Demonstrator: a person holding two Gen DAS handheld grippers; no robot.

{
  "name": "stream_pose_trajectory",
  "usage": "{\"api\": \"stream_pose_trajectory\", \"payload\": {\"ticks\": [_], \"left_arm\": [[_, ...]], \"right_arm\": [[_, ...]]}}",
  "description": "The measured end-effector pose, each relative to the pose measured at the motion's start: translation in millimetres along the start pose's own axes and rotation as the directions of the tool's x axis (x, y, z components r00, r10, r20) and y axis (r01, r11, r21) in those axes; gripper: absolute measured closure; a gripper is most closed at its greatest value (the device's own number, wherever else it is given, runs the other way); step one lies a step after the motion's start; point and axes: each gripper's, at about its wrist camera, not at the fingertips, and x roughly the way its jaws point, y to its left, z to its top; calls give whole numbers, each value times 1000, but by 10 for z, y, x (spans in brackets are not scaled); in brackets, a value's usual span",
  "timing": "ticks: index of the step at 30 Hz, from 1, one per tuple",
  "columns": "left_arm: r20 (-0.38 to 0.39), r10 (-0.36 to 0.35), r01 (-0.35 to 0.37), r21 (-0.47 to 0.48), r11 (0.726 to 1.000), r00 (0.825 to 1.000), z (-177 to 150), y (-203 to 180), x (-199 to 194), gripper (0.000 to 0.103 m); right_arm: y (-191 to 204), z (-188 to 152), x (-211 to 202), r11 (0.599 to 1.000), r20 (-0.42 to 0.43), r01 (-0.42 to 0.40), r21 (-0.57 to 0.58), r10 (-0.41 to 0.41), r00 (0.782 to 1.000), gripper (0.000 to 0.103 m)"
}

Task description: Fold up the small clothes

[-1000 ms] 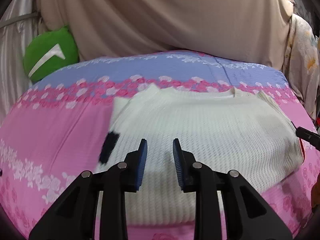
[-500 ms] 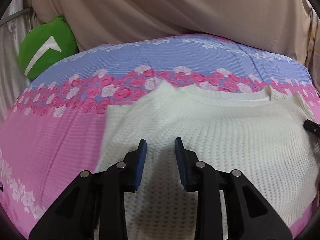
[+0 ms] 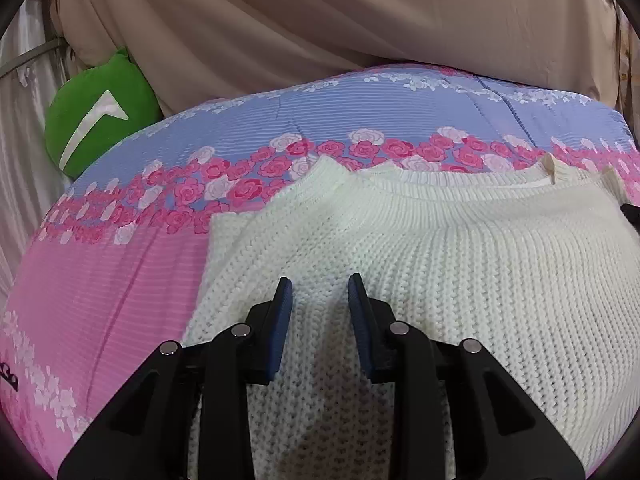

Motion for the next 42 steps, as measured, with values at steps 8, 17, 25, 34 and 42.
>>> {"api": "stream_pose_trajectory", "payload": {"ticks": [8,17,25,34,42], "left_arm": [[10,15,-15,8,1000,1000,-7,-31,14,74],[19,39,-39,23,999,999,-17,-63,9,74],[25,49,-50,30,998,998,-20,-77,12,73],[28,54,-55,27,998,998,-22,-89,11,71],[28,53,-53,16,998,998,-21,-76,3,70]], "right_arm": [[190,5,-121,998,27,49,-44,-48,998,95],[267,189,-19,997,15,73,-33,-73,997,98],[355,255,187,979,11,180,-93,-180,984,103],[261,171,119,981,48,183,-68,-180,982,103],[466,-244,-429,993,89,99,-67,-93,992,92]]}}
